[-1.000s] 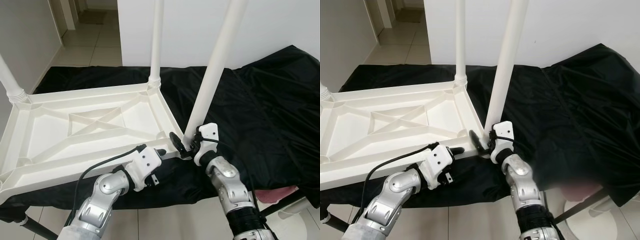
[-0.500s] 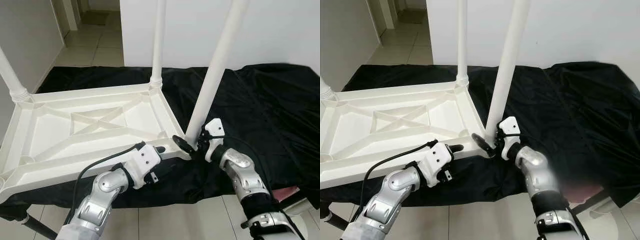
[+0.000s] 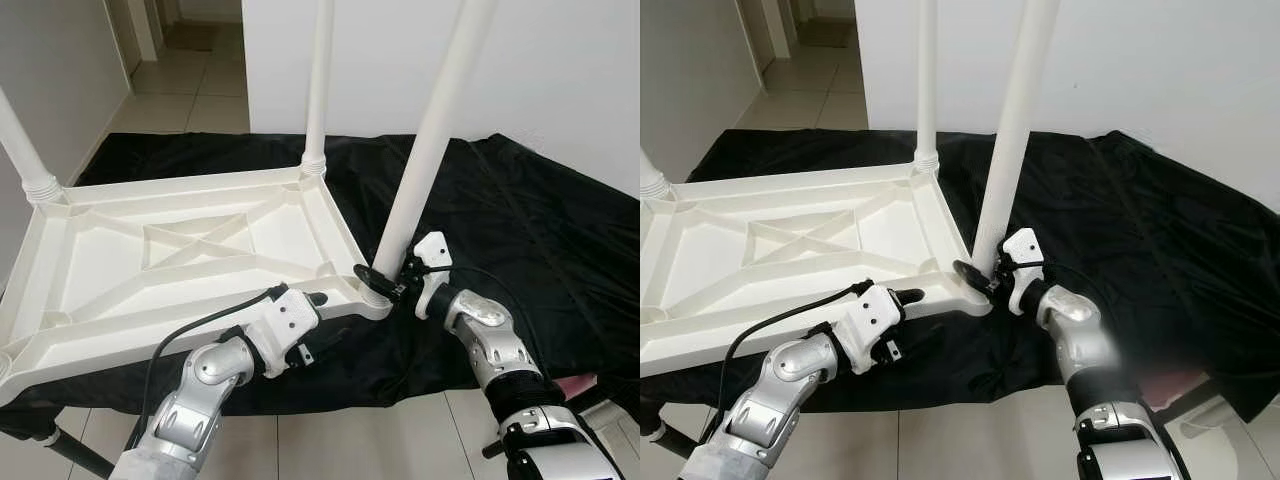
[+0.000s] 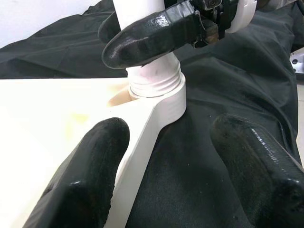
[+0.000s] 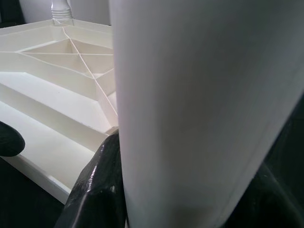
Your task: Building children table
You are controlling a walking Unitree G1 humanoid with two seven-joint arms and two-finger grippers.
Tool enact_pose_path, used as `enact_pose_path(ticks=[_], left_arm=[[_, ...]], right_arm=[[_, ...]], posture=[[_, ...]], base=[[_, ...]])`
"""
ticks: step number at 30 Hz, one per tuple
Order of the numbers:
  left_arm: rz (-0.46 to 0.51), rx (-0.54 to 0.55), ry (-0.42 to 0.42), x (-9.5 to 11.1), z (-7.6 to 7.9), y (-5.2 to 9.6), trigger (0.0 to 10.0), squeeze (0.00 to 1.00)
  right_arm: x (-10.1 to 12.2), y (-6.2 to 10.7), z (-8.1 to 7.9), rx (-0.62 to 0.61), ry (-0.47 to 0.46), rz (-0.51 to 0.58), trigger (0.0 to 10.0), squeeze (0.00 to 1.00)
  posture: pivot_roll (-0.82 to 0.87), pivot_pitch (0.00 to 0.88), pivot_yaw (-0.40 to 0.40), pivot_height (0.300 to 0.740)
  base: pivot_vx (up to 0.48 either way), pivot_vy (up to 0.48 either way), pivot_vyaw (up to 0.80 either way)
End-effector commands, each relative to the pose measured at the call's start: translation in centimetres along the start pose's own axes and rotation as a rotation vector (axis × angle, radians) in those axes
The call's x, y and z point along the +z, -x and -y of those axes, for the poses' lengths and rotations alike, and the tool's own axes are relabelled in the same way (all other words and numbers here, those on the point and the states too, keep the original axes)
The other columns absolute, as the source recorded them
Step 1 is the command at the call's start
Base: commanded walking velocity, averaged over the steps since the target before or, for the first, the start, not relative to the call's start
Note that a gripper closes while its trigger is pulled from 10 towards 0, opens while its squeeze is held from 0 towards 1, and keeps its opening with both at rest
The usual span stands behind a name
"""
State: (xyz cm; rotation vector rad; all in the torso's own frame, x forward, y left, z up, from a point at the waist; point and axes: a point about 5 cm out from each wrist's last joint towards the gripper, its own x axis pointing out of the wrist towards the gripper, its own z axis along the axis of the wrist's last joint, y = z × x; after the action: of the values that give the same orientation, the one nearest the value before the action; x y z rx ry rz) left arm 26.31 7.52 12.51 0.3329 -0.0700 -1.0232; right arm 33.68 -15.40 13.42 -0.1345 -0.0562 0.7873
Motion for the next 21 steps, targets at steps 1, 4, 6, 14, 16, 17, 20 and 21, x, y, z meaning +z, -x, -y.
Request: enact_pose_path(ticks=[1,4,6,14,16,17,20,21], left_arm=[[-0.014,0.089,-0.005,-0.3,-0.4,0.1,10.0,0.00],[-0.013,0.084,-0.005,-0.3,-0.3,0.0,10.0,0.00],[-0.012,0.076,-0.005,-0.3,-0.3,-0.1,10.0,0.00],[-0.013,0.065,-0.002,-0.4,-0.1,-0.1,10.0,0.00],[-0.012,0.061,-0.002,-0.4,-0.1,-0.1,10.0,0.00],[-0.013,0.058,-0.003,-0.4,-0.1,-0.1,10.0,0.00],[-0.013,0.054,-0.006,-0.4,-0.1,-0.2,10.0,0.00],[-0.012,0.055,-0.005,-0.4,-0.1,-0.2,10.0,0.00]], right_arm=[[-0.9,0.4,-0.1,-0.008,-0.025,-0.027,10.0,0.00],[-1.0,0.4,-0.1,-0.055,-0.043,-0.023,10.0,0.00],[-1.2,0.5,0.2,-0.163,-0.064,-0.022,10.0,0.00],[-1.5,0.5,-0.4,-0.371,-0.105,-0.005,10.0,0.00],[-1.4,0.4,-0.7,-0.392,-0.122,0.008,10.0,0.00],[-1.3,0.3,-1.0,-0.412,-0.128,0.008,10.0,0.00],[-1.2,-0.1,-2.2,-0.486,-0.147,0.018,10.0,0.00],[-1.2,-0.3,-2.7,-0.518,-0.159,0.014,10.0,0.00]], posture=[[0.04,0.000,-0.029,0.740],[0.03,0.000,-0.022,0.740],[0.03,0.000,-0.021,0.740],[0.02,0.000,-0.016,0.740],[0.02,0.000,-0.016,0.740],[0.02,0.000,-0.015,0.740],[0.01,0.000,-0.020,0.740],[0.01,0.000,-0.021,0.740]], base=[[0.000,0.000,0.00],[0.000,0.000,0.00],[0.000,0.000,0.00],[0.000,0.000,0.00],[0.000,0.000,0.00],[0.000,0.000,0.00],[0.000,0.000,0.00],[0.000,0.000,0.00]])
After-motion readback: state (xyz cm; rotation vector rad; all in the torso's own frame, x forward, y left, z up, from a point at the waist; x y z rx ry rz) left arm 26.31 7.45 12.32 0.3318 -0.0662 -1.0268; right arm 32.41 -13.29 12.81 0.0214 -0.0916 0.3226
